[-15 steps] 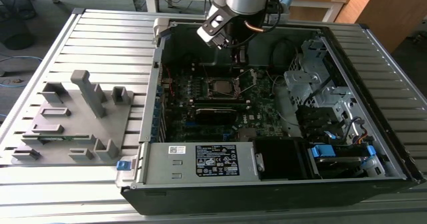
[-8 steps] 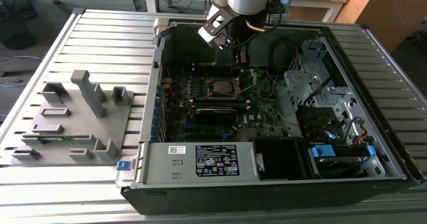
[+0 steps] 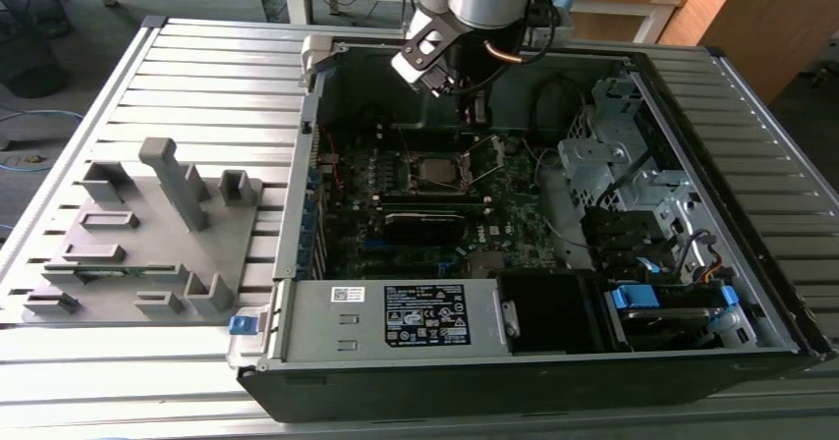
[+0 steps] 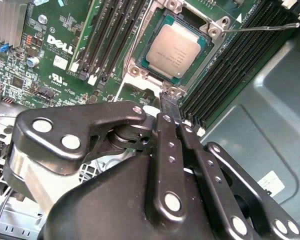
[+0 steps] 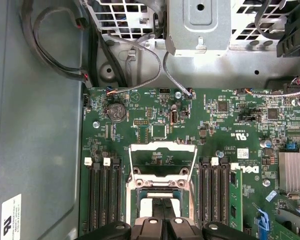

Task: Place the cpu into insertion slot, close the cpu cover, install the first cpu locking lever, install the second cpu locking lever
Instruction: 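Close the cpu cover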

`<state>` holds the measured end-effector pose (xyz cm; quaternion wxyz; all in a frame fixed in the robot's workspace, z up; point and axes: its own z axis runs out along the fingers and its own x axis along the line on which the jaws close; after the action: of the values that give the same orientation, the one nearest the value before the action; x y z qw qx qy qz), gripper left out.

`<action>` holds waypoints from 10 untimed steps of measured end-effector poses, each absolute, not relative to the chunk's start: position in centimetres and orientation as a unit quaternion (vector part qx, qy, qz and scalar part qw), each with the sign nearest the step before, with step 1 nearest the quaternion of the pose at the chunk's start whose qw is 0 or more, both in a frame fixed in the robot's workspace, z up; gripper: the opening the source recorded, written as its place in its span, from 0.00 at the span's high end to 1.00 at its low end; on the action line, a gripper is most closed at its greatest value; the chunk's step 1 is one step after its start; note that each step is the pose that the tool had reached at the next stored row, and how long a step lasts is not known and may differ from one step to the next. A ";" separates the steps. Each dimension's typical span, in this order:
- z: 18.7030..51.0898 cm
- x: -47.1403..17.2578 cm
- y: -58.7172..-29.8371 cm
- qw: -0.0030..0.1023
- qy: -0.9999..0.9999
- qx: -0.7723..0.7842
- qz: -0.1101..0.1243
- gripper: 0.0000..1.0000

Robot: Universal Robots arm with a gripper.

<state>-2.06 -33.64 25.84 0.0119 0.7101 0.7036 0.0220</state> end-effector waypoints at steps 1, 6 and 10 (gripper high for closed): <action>25.8 -2.0 -33.6 0.012 0.704 0.710 0.022 0.89; 25.8 -1.8 -33.6 0.012 0.704 0.710 0.022 0.89; 25.8 -1.8 -33.6 0.012 0.704 0.710 0.022 0.89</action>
<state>-1.78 -33.63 25.84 0.0119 0.7101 0.7037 0.0221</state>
